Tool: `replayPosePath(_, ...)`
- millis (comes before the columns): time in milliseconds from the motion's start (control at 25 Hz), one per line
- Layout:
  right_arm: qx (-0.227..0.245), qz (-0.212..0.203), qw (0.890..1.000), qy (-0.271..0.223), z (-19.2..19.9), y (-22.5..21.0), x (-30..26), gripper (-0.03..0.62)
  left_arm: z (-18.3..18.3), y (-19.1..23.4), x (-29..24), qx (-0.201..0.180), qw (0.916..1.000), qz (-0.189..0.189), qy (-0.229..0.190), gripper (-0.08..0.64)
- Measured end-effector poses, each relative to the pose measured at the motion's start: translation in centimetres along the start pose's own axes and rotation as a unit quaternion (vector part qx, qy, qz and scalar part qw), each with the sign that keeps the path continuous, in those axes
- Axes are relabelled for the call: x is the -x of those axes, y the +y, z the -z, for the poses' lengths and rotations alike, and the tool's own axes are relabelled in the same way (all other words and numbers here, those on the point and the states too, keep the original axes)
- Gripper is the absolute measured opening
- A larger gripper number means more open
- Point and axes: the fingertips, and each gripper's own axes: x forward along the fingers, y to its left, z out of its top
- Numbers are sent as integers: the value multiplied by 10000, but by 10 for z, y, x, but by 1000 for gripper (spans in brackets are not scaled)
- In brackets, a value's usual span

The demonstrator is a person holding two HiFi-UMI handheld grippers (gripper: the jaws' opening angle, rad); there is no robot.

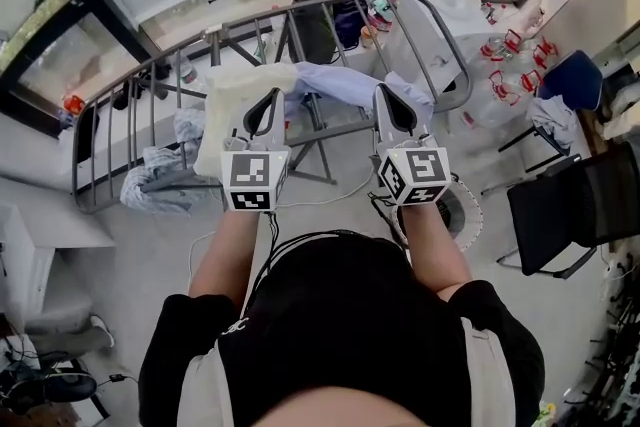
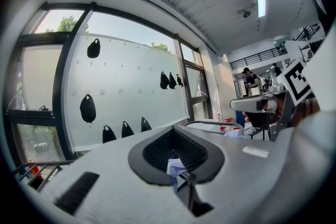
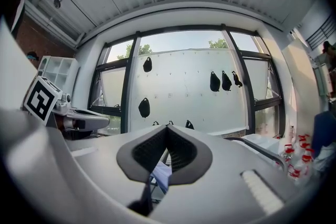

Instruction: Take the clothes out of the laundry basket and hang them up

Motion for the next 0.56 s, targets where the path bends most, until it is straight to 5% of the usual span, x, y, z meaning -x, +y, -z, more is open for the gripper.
replayPosePath(560, -181, -102, 9998, 71, 10, 4, 2, 12, 13, 11, 9, 56, 9996, -175, 226, 5)
